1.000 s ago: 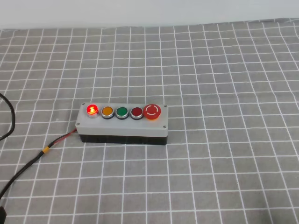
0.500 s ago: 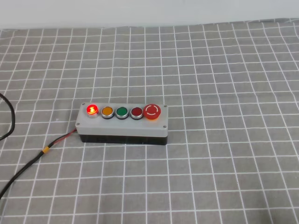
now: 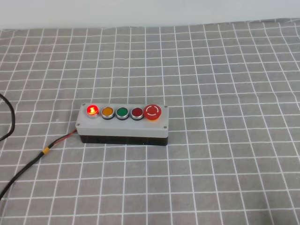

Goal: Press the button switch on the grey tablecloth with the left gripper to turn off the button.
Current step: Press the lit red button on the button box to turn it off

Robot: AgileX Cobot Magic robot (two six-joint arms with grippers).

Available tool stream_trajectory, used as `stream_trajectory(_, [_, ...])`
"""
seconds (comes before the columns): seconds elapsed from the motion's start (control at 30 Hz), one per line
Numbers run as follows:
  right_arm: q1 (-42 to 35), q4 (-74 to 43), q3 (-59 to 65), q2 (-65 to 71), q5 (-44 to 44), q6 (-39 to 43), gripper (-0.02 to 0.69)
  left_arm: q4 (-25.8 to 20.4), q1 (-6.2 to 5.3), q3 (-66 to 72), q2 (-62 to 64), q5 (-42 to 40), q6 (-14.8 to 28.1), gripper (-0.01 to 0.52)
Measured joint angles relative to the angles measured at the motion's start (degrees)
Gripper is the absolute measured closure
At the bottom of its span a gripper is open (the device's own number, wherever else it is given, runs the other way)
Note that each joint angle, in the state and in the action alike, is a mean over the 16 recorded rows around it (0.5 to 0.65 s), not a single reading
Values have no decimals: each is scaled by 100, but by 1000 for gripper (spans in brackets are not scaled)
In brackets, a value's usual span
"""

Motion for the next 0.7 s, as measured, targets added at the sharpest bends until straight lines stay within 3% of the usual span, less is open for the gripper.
stream_trajectory(0.2, [0, 0, 0, 0, 0, 0, 681, 73, 0, -533, 714, 288, -345, 517])
stream_trajectory(0.37, [0, 0, 0, 0, 0, 0, 681, -315, 0, -1449, 2055, 1065, -593, 517])
stream_trajectory(0.53, [0, 0, 0, 0, 0, 0, 681, -1196, 0, -2736, 3961, 2164, -498, 517])
stream_trajectory(0.7, [0, 0, 0, 0, 0, 0, 681, -2697, 0, -4118, 5899, 3399, 129, 517])
